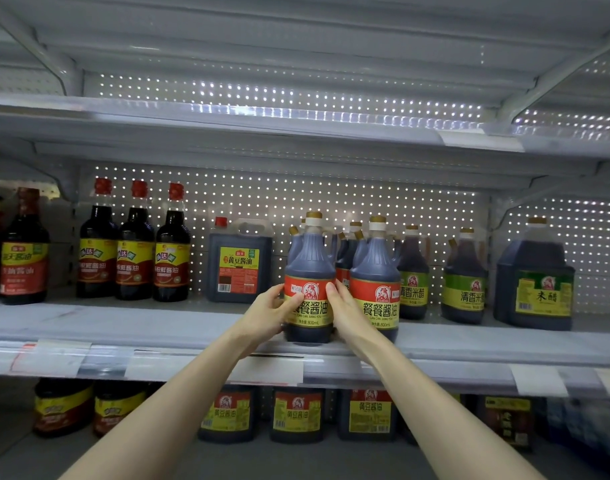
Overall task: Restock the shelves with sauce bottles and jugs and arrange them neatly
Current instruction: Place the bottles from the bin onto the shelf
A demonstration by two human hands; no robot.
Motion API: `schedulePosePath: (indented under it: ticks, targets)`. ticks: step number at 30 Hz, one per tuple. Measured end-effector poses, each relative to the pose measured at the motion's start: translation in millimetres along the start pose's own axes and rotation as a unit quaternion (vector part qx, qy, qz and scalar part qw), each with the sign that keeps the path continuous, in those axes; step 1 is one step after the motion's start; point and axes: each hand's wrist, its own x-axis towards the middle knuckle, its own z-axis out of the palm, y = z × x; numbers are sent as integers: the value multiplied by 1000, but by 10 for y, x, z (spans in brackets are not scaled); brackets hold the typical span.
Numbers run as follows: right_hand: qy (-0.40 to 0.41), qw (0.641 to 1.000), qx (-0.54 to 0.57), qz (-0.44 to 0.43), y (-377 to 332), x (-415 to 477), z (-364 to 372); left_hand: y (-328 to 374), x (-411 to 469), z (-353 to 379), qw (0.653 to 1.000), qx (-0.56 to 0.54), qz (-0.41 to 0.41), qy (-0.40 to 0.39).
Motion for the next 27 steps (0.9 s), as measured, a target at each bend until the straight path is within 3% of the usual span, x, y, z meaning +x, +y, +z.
schedulePosePath:
  ticks: [10,19,27]
  targets:
    - [43,998,-53,-18,-315,-308,-85,247,-380,-235,989,107,69,76]
    - [71,994,-64,-44,-335,-881,132,209,-1019,-330,985,103,106,87]
    - [58,996,-72,-16,-63,-1441,200,-85,-1600,-163,989,105,83,58]
